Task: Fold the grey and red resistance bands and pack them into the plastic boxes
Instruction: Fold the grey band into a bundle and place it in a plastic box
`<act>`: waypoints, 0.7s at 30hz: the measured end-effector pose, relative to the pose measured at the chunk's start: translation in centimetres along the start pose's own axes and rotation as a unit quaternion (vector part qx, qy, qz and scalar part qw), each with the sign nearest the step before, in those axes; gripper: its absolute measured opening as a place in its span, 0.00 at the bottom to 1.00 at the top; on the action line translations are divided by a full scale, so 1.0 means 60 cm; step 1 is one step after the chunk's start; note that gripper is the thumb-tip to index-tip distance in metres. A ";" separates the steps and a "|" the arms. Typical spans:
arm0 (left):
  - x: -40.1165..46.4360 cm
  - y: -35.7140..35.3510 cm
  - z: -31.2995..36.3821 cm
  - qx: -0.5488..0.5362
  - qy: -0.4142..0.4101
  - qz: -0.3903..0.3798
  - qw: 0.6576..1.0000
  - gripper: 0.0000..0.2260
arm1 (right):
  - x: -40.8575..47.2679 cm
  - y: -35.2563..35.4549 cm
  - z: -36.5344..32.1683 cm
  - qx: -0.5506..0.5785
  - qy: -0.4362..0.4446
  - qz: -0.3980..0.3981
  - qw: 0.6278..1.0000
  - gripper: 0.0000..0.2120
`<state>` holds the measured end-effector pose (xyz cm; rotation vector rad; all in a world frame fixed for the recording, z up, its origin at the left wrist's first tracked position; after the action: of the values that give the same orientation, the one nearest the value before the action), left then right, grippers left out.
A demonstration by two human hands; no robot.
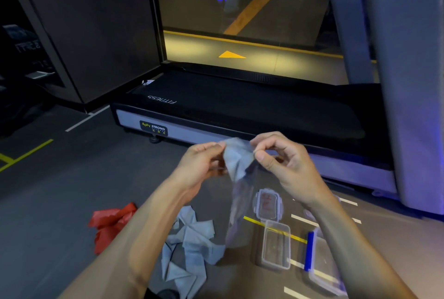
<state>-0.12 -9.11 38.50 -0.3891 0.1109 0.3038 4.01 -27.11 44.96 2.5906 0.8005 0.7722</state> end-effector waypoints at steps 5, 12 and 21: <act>0.012 0.027 0.015 0.179 -0.127 0.153 0.963 0.15 | -0.015 -0.041 -0.021 -0.079 0.039 -0.084 0.993 0.03; -0.001 -0.010 0.013 0.216 -0.195 0.090 0.952 0.10 | -0.007 -0.067 -0.068 -0.077 0.082 -0.023 0.993 0.05; 0.003 0.000 0.064 0.518 -0.331 0.063 0.787 0.09 | -0.015 -0.060 -0.021 -0.057 -0.033 -0.184 0.981 0.07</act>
<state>0.23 -7.55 42.00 0.8426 -0.3916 0.4491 1.13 -24.63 44.01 2.2602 1.1350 0.5981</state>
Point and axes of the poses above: each hand's wrist, its own x-axis towards the middle knuckle, its own y-axis out of the back of the hand, z = x × y, the point moved 7 cm from there along x, towards the middle knuckle, and after that the axes turned 8 degrees about -x, right-handed, at the moved point
